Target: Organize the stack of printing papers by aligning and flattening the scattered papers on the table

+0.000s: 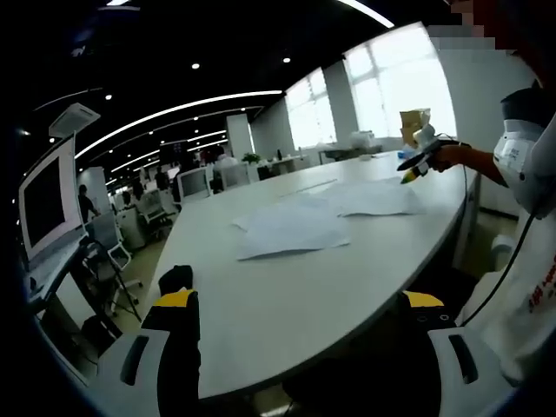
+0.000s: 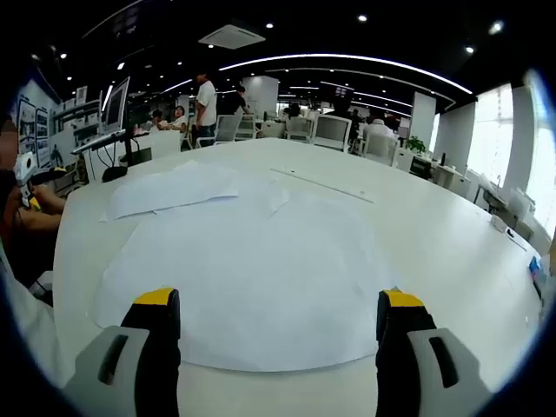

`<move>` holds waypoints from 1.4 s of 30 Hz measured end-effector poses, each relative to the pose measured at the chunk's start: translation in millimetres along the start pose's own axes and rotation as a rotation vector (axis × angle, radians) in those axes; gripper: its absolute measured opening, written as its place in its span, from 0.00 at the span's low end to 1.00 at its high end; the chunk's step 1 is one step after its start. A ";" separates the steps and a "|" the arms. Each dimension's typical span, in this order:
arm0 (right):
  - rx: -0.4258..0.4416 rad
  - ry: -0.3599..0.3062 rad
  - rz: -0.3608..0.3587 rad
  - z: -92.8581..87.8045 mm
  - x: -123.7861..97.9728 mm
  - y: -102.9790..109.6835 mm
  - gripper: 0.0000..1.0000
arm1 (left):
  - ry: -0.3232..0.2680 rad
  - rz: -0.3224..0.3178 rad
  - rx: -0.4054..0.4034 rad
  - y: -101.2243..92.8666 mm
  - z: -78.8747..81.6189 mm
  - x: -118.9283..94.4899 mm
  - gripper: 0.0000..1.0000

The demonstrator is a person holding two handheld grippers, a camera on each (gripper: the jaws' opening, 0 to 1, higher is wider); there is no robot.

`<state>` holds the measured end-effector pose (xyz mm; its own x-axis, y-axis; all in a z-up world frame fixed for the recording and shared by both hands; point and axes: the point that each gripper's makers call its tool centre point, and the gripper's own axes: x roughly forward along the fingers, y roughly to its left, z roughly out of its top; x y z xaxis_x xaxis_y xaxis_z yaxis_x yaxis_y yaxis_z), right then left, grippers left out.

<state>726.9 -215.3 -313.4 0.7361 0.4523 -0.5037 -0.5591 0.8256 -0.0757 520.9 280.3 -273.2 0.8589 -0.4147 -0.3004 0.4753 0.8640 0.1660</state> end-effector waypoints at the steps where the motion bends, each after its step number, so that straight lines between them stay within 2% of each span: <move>1: -0.003 -0.001 -0.001 0.5 -0.3 -0.2 0.89 | 0.000 -0.001 0.000 -0.1 0.1 -0.1 0.97; 9: 0.001 -0.011 0.001 3.3 2.9 0.6 0.89 | -0.008 -0.008 0.018 -2.9 4.5 -0.1 0.97; 16: -0.003 -0.027 0.015 8.6 3.3 4.0 0.89 | -0.005 -0.006 0.001 -10.4 -1.1 -5.4 0.97; 23: -0.004 -0.014 0.011 7.6 7.5 -1.9 0.89 | -0.011 0.005 -0.005 -8.6 -0.7 -5.4 0.97; 30: -0.006 0.000 0.004 6.1 11.1 -4.4 0.89 | -0.017 -0.037 -0.002 -12.7 1.8 8.0 0.96; 37: -0.016 0.007 -0.007 11.6 12.1 -9.2 0.89 | -0.033 -0.013 -0.019 -7.1 2.1 4.2 0.97; 42: -0.017 0.027 -0.014 5.2 14.8 -11.0 0.89 | -0.021 -0.014 -0.010 -8.4 -1.8 0.7 0.96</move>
<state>746.0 -216.0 -315.6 0.7331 0.4316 -0.5256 -0.5559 0.8256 -0.0974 517.2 273.2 -276.4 0.8559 -0.4327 -0.2832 0.4855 0.8609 0.1520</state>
